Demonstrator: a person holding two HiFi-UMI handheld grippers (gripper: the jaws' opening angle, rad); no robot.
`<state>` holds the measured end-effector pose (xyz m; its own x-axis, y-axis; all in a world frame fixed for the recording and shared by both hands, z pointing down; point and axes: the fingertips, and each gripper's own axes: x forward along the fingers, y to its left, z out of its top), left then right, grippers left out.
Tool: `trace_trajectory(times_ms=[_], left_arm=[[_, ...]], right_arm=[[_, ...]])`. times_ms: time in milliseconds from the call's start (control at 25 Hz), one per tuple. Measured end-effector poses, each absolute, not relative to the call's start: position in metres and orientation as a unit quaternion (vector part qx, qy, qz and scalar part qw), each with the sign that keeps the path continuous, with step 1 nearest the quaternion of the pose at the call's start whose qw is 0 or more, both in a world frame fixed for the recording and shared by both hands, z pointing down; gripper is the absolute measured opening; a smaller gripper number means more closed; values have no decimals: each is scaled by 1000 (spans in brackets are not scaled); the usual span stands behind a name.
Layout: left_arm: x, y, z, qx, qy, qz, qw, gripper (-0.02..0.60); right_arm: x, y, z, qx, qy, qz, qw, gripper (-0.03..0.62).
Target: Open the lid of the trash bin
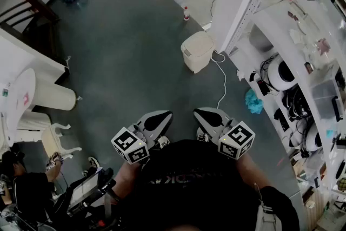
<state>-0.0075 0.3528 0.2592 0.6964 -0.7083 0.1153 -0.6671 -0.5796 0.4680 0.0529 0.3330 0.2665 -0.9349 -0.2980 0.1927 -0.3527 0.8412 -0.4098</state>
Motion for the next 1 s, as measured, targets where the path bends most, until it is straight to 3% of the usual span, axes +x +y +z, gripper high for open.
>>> trace_trajectory(times_ms=[1000], left_arm=[[4,348,263,888,-381,-29,257,0]], right_arm=[[62,326,265,169,-956,238,41,8]])
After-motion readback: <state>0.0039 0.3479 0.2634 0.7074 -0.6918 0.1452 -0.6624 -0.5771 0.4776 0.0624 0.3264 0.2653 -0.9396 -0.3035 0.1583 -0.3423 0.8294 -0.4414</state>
